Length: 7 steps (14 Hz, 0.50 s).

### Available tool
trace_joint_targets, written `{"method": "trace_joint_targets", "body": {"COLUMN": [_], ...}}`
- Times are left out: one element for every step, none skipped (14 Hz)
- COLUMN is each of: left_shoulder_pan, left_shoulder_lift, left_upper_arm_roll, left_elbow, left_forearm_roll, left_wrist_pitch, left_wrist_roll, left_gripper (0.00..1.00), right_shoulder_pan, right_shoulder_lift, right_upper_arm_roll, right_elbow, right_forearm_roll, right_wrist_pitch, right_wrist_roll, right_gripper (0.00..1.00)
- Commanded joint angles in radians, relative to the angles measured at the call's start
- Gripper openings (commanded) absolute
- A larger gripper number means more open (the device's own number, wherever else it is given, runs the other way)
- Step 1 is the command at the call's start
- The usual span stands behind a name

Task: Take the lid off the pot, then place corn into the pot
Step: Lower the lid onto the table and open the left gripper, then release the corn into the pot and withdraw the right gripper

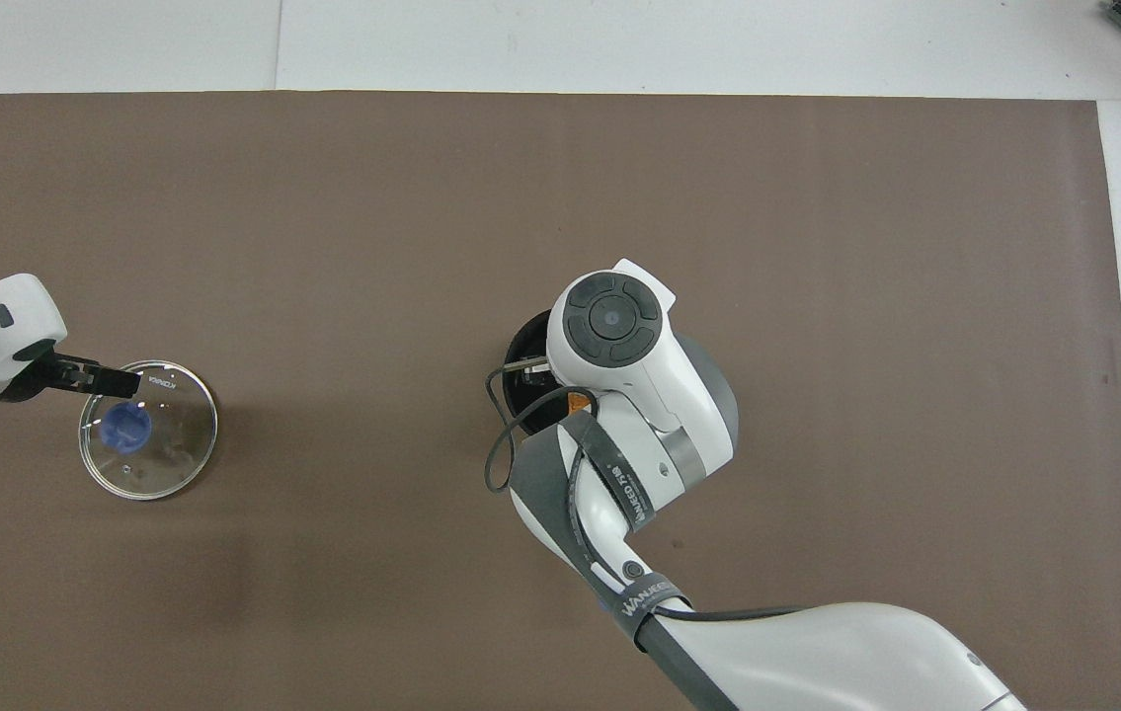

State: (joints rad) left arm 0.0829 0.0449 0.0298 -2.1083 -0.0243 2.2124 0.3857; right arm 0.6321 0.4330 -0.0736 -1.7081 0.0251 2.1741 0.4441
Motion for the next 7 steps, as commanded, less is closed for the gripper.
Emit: {"method": "trace_joint_targets", "body": {"left_shoulder_pan": [-0.017, -0.032, -0.052, -0.067, -0.090, -0.101, -0.112], "left_shoulder_lift": [0.035, 0.036, 0.036, 0.036, 0.036, 0.036, 0.036], "left_upper_arm_roll": [-0.007, -0.007, -0.007, -0.008, -0.008, -0.008, -0.010], "left_elbow": [0.126, 0.161, 0.192, 0.218, 0.244, 0.272, 0.296], "left_forearm_roll": [-0.009, -0.009, -0.009, -0.008, -0.006, 0.000, 0.001], "left_wrist_pitch": [-0.089, -0.114, -0.141, -0.166, -0.199, -0.230, -0.259], "left_wrist_roll": [-0.103, -0.144, -0.206, -0.267, -0.321, -0.358, -0.363], "left_gripper": [1.00, 1.00, 1.00, 1.00, 1.00, 1.00, 1.00], "right_shoulder_pan": [-0.009, -0.009, -0.009, -0.012, -0.028, -0.050, -0.078], "right_shoulder_lift": [-0.003, -0.008, -0.026, -0.060, -0.094, -0.136, -0.181], "right_upper_arm_roll": [0.006, 0.006, -0.001, -0.011, -0.020, -0.021, -0.023], "right_elbow": [0.010, 0.012, 0.012, 0.010, 0.008, 0.010, 0.010], "right_forearm_roll": [-0.001, -0.001, -0.001, -0.001, -0.001, -0.002, -0.005], "right_wrist_pitch": [0.009, 0.007, -0.003, -0.013, -0.034, -0.074, -0.112], "right_wrist_roll": [-0.005, -0.004, -0.007, -0.008, -0.007, -0.007, -0.007], "right_gripper": [1.00, 1.00, 1.00, 1.00, 1.00, 1.00, 1.00]}}
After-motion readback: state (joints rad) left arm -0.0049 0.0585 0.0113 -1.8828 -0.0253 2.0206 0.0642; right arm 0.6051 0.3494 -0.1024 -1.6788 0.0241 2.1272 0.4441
